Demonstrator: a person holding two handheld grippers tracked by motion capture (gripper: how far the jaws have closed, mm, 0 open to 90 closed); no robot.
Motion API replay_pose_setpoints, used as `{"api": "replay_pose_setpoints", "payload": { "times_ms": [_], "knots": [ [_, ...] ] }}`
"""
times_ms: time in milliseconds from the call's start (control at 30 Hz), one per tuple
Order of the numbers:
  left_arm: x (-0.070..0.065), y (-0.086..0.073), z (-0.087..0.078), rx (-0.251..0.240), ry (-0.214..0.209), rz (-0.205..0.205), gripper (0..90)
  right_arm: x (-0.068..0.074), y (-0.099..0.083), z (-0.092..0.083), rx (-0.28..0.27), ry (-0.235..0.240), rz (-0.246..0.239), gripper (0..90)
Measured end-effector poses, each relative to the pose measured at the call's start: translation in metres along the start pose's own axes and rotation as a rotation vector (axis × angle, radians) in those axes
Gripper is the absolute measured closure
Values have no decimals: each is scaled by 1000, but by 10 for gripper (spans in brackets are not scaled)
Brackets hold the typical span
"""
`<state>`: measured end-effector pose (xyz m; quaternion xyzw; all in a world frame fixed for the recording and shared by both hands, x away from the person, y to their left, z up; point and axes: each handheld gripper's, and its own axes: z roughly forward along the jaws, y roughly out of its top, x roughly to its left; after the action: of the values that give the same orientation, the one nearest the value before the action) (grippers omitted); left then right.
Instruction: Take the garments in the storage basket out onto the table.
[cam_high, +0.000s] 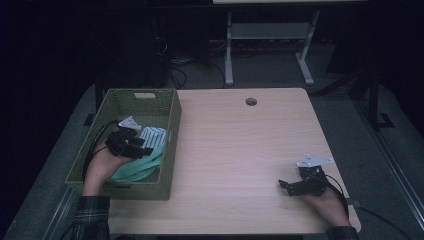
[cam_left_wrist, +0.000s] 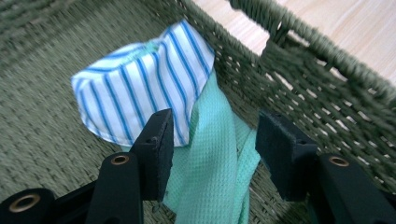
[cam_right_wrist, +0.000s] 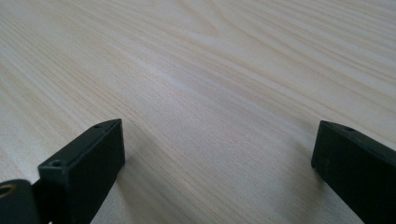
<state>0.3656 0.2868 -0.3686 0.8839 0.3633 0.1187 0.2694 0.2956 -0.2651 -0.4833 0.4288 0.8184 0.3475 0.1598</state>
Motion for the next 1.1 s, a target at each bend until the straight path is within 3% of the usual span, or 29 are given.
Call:
{"api": "replay_pose_setpoints", "payload": {
  "times_ms": [733,1100],
  "knots": [
    [8,-15,34,52,-67,-32,462,0,0,0,0,0,-1,24],
    [9,-18,42,108,-70,-50,486,0,0,0,0,-1,-1,24]
  ]
}}
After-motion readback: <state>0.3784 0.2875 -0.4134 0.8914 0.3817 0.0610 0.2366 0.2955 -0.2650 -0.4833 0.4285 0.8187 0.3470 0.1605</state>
